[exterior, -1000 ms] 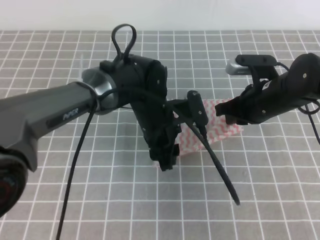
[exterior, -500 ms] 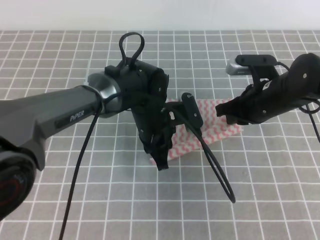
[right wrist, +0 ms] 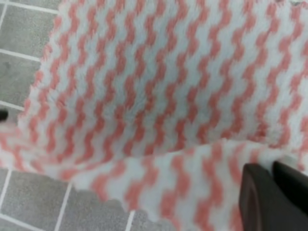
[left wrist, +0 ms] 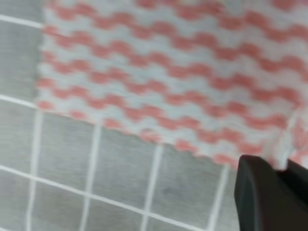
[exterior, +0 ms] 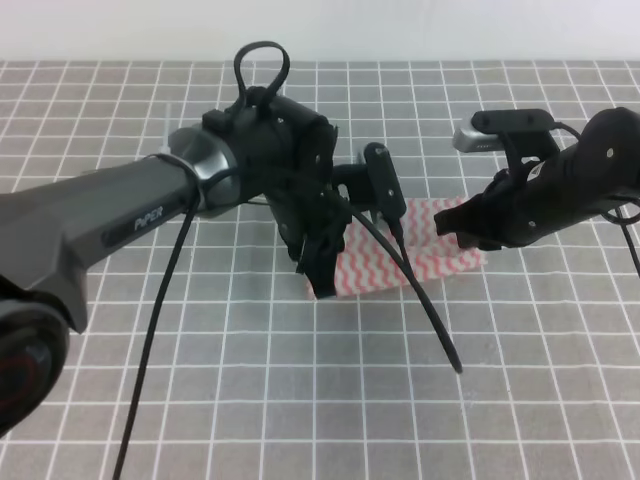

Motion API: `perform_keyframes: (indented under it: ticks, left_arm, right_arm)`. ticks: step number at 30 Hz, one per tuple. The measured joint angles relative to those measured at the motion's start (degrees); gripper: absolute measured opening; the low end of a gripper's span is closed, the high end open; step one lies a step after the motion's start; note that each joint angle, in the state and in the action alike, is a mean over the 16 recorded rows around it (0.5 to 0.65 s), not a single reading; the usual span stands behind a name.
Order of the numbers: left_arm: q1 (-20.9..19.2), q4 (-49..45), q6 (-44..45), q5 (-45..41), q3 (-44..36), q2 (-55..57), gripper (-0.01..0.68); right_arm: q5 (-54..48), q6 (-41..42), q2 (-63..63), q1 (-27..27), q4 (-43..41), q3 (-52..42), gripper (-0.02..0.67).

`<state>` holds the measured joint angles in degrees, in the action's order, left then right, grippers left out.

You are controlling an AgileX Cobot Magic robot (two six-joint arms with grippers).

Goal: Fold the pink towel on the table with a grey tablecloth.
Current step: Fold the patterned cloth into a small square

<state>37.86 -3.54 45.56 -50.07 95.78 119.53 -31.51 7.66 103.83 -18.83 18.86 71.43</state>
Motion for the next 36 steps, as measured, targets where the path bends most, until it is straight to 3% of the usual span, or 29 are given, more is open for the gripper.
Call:
perform_keyframes:
  ticks: [36]
  left_arm:
    - [-2.7, -1.4, -3.8, 12.7, 3.3, 4.3, -0.001]
  right_arm:
    - [9.9, 0.0, 2.3, 0.5, -0.5, 0.0, -0.015]
